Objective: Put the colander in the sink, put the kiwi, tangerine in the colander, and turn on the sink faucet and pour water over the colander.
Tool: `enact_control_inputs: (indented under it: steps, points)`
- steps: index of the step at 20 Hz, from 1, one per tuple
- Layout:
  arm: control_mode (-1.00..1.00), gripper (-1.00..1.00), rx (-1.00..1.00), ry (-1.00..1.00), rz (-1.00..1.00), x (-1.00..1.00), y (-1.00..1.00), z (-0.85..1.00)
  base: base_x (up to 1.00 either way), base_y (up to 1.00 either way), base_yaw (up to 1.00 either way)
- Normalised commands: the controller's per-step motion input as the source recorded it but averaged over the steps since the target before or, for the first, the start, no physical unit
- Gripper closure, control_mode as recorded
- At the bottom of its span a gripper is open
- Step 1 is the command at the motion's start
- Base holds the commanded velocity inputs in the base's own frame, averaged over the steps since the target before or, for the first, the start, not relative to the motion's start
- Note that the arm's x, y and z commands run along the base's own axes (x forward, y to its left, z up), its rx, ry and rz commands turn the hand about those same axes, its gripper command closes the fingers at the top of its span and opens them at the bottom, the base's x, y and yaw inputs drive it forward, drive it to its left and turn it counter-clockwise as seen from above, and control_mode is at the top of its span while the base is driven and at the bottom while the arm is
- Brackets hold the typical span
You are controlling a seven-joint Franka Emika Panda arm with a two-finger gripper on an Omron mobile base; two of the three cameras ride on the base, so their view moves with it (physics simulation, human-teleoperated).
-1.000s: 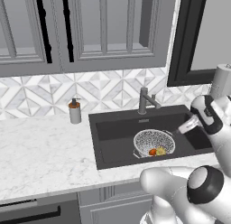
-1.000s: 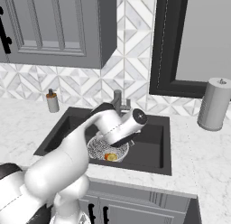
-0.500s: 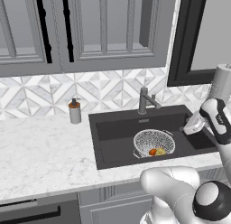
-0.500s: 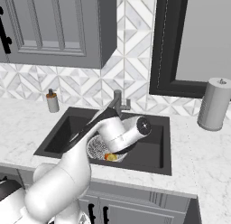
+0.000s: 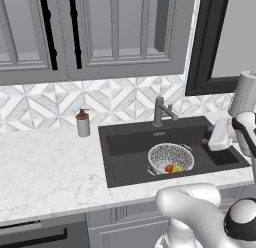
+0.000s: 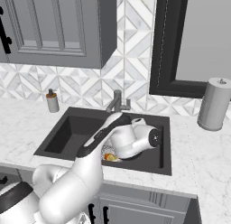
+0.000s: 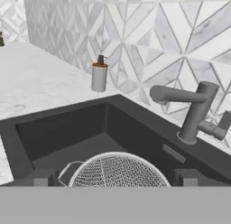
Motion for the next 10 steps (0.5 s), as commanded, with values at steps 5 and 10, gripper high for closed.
enact_control_inputs:
  steps: [5,10]
  points:
    - [-1.00,-1.00,0.05,-0.02,0.06,0.40,-0.23,0.08,0.00,0.00,0.00]
    - [-1.00,-1.00,0.04,0.00,0.02,0.46,-0.08,-0.04,0.00,0.00,0.00]
